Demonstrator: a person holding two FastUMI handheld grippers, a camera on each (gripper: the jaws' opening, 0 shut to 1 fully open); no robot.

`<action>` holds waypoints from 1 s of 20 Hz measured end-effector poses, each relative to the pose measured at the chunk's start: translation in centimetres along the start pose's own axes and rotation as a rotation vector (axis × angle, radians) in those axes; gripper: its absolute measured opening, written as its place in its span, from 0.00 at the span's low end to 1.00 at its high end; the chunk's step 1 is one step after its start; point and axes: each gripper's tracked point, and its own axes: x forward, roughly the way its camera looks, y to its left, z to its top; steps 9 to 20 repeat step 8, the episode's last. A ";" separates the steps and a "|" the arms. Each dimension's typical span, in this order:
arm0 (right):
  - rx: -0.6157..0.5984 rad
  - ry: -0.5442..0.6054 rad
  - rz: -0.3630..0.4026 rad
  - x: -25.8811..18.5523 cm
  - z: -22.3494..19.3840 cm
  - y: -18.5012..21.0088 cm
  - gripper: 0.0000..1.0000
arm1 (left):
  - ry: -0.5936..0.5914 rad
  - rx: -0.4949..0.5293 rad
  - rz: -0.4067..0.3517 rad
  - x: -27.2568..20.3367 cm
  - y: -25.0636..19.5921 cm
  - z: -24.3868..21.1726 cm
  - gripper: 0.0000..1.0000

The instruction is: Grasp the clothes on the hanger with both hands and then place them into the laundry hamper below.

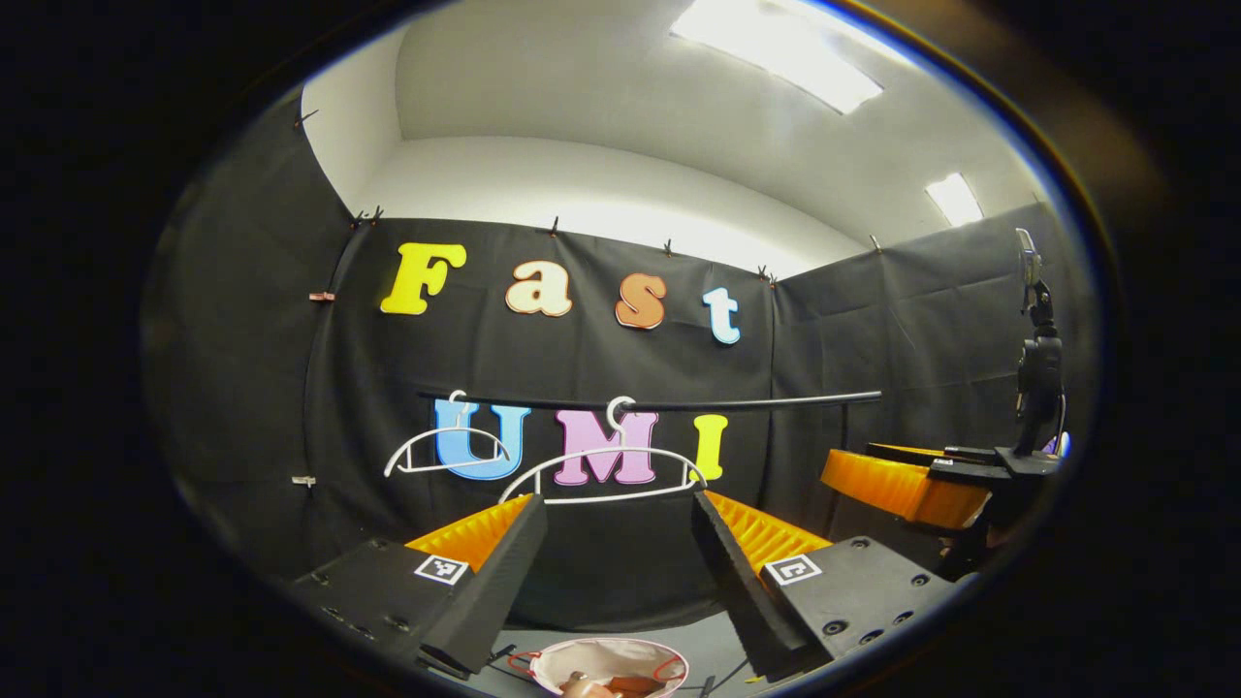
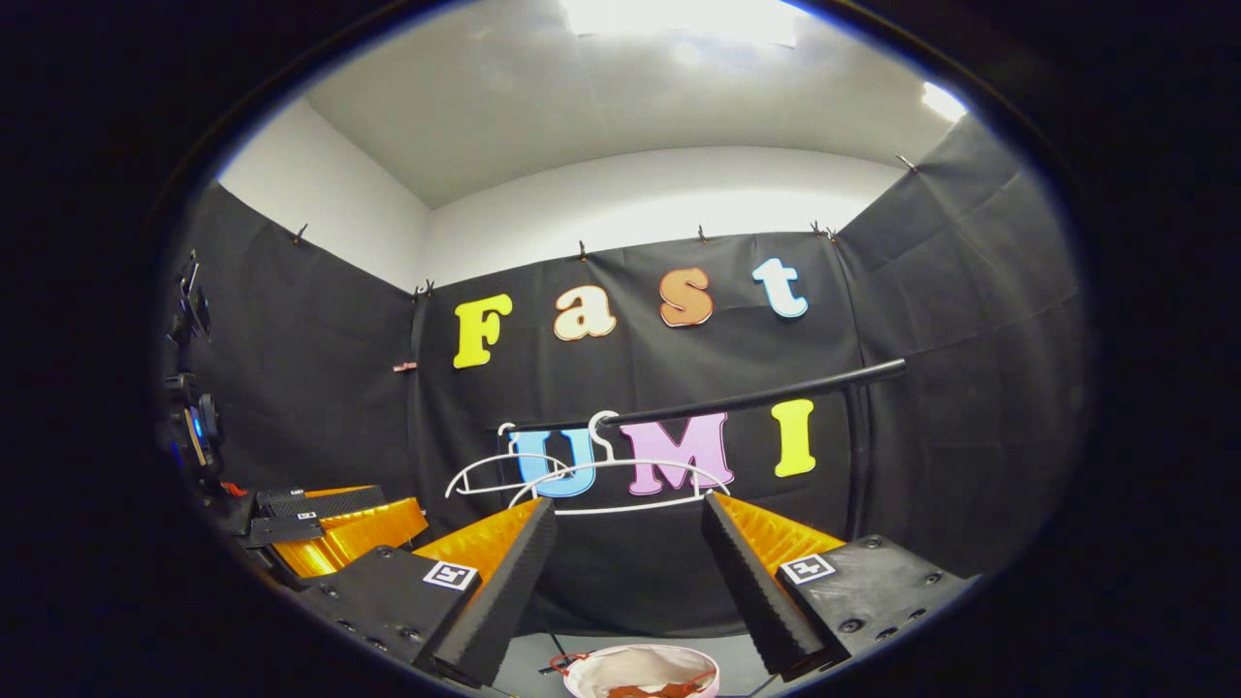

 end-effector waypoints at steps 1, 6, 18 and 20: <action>0.004 -0.012 -0.005 0.1 0.4 -0.6 1.00 | -0.005 0.003 0.008 0.1 -0.2 0.2 0.95; -0.002 -0.051 0.017 0.1 1.8 -1.0 0.92 | -0.015 -0.026 0.020 0.6 -1.4 0.4 0.95; -0.013 -0.052 0.035 0.2 1.8 -1.0 1.00 | -0.020 -0.033 0.023 0.9 -1.9 0.6 0.95; -0.013 -0.052 0.035 0.2 1.8 -1.0 1.00 | -0.020 -0.033 0.023 0.9 -1.9 0.6 0.95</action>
